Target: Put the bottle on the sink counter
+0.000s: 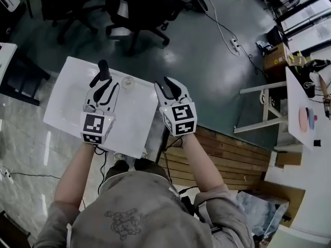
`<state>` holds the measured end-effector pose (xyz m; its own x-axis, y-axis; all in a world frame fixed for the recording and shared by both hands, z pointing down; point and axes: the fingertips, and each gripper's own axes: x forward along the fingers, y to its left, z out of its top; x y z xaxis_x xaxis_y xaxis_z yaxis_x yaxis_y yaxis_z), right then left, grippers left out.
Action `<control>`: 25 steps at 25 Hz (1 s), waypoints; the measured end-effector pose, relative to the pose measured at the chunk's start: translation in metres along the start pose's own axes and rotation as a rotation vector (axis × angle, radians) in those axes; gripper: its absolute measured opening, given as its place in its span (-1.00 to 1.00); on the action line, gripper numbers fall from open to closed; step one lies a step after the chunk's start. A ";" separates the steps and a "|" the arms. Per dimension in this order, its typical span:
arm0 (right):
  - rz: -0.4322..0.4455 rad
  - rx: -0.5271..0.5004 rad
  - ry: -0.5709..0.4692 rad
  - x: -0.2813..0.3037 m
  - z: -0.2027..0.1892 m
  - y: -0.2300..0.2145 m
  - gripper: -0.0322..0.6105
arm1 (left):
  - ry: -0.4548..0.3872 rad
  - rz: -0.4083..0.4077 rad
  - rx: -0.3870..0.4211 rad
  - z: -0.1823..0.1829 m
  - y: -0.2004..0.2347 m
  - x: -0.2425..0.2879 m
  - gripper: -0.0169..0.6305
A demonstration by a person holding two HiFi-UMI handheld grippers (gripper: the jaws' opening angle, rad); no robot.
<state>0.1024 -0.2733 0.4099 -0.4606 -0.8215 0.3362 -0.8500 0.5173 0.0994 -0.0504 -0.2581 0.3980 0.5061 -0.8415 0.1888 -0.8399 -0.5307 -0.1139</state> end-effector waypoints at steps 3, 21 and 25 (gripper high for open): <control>0.002 0.007 -0.062 -0.021 0.031 0.005 -0.51 | -0.007 0.014 0.024 0.017 0.006 -0.014 -0.70; 0.090 -0.088 -0.329 -0.127 0.148 0.078 -0.76 | -0.178 0.034 0.152 0.122 0.003 -0.107 -0.84; 0.101 -0.068 -0.376 -0.147 0.163 0.088 -0.77 | -0.179 0.034 0.133 0.127 -0.001 -0.124 -0.85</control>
<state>0.0538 -0.1466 0.2165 -0.6129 -0.7899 -0.0183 -0.7829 0.6040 0.1491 -0.0879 -0.1661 0.2505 0.5145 -0.8574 0.0075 -0.8298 -0.5001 -0.2475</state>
